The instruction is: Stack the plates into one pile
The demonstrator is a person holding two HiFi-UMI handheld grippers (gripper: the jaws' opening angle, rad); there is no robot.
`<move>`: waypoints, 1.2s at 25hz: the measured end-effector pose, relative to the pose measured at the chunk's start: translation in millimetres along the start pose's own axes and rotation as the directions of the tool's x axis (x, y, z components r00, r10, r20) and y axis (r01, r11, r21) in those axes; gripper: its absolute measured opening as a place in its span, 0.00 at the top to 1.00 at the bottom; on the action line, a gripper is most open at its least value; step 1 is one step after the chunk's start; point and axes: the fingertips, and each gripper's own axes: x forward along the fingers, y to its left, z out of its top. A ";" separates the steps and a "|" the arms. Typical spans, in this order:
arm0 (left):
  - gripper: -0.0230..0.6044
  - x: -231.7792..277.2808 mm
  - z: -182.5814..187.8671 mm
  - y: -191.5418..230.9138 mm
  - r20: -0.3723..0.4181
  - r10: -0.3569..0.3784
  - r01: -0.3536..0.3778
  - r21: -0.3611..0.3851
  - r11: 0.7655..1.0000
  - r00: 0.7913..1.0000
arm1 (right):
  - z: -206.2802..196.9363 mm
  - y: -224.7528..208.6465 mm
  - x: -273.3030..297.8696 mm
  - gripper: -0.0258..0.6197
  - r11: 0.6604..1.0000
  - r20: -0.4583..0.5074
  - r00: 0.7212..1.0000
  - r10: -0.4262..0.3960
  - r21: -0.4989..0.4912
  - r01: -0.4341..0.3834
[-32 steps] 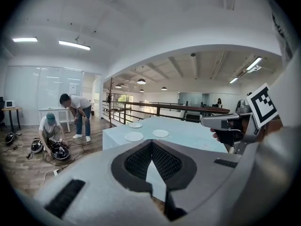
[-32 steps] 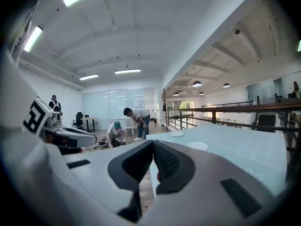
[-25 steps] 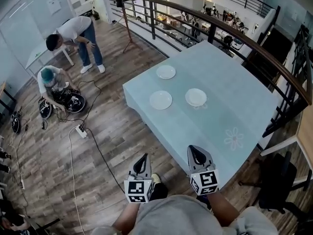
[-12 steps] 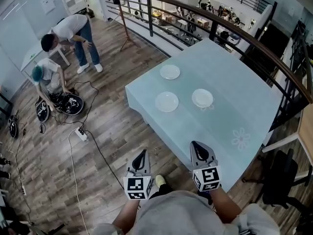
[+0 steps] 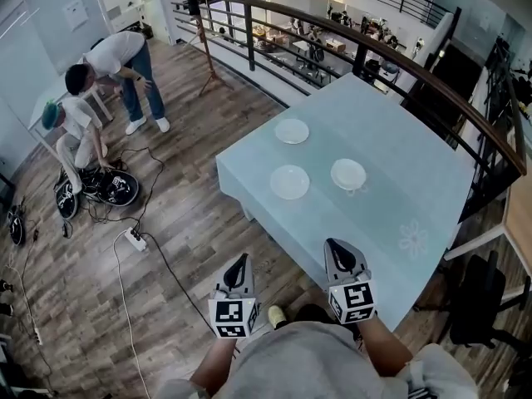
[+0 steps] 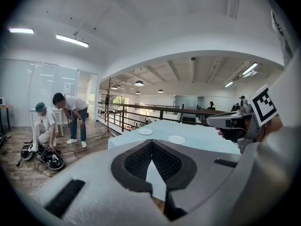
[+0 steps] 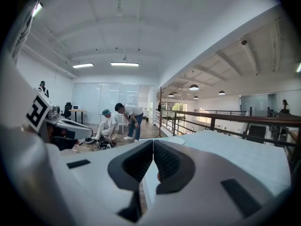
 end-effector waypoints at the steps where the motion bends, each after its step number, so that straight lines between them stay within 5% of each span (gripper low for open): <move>1: 0.94 0.2 0.0 2.0 0.000 -0.002 0.002 -0.002 1.000 1.000 | 1.2 0.2 1.0 0.92 1.000 0.000 1.000 -0.003 -0.003 0.003; 19: 0.94 23.2 -6.4 44.6 -0.013 0.018 -0.019 -0.019 1.000 1.000 | 0.4 13.4 44.6 0.92 1.000 -0.032 0.999 0.014 -0.005 -0.014; 30: 0.93 86.9 -3.5 46.6 -0.081 -0.050 0.050 0.008 0.999 0.996 | -15.5 -8.7 89.3 0.92 0.999 -0.077 0.997 -0.015 0.029 0.018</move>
